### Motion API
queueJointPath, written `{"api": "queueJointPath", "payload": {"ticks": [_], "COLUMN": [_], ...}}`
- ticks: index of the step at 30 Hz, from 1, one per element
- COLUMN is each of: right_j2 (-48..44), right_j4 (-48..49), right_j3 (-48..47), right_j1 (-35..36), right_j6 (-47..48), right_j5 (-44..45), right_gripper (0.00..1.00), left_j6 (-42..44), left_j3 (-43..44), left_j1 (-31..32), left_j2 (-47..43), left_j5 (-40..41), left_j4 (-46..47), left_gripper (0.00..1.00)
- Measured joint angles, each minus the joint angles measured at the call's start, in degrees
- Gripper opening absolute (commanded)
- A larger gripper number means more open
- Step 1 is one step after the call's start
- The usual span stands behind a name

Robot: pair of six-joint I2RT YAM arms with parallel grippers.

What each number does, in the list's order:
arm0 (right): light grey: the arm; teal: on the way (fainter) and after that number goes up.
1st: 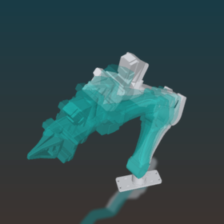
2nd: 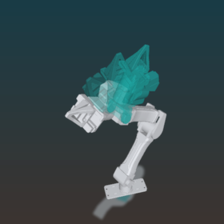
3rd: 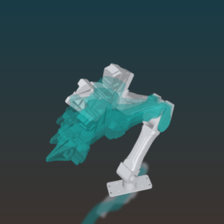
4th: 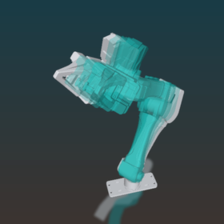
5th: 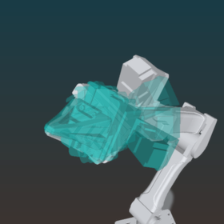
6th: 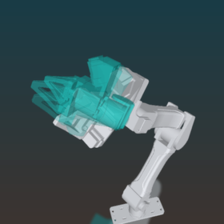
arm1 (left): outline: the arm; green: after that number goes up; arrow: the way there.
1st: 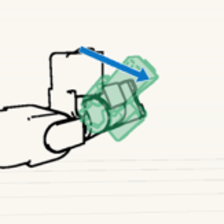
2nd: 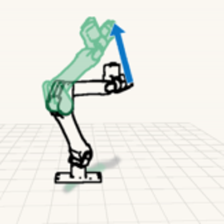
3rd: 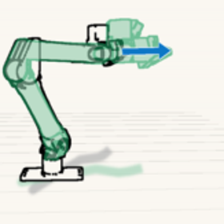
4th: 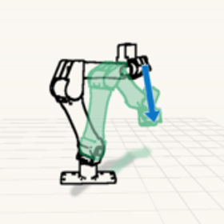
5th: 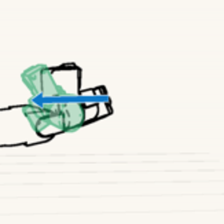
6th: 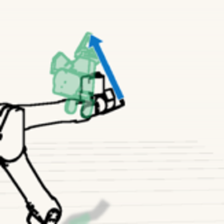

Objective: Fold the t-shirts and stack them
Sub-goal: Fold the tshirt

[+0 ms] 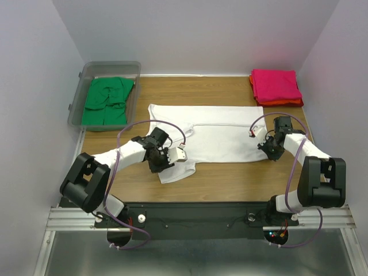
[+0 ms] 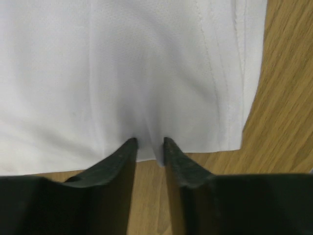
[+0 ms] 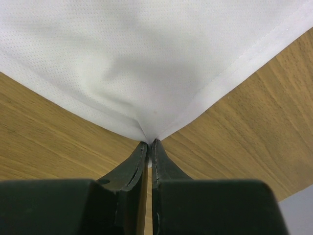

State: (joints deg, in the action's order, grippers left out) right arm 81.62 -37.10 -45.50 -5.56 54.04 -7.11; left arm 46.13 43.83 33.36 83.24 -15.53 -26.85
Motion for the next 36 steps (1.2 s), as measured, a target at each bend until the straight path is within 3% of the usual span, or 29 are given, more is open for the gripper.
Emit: {"api": "queueJointPath", "payload": {"ticks": [1, 3, 12, 19, 36], "right_j2": [0.1, 0.2, -4.0, -2.6, 15.6], "right_j4": [0.0, 0.0, -1.6, -4.9, -5.8], "right_j3": [0.0, 0.0, 0.0, -6.5, -26.5], "right_j1": [0.0, 0.0, 0.0, -0.9, -0.9], "right_j6": [0.0, 0.0, 0.4, 0.5, 0.0], "right_j5": [0.0, 0.0, 0.9, 0.4, -2.0], "right_gripper": [0.01, 0.01, 0.01, 0.01, 0.01], "left_j6": [-0.1, 0.0, -0.2, 1.3, 4.5], "left_j3": [-0.1, -0.2, 0.1, 9.0, 32.3], "left_j1": [0.4, 0.9, 0.9, -4.8, -13.2], "left_j2": [0.0, -0.2, -7.5, -8.7, 9.9], "left_j5": [0.2, 0.3, -0.4, -1.3, -4.0], "left_j4": [0.3, 0.6, -7.3, -13.0, -14.6], "left_gripper": [0.09, 0.0, 0.0, 0.0, 0.0]}}
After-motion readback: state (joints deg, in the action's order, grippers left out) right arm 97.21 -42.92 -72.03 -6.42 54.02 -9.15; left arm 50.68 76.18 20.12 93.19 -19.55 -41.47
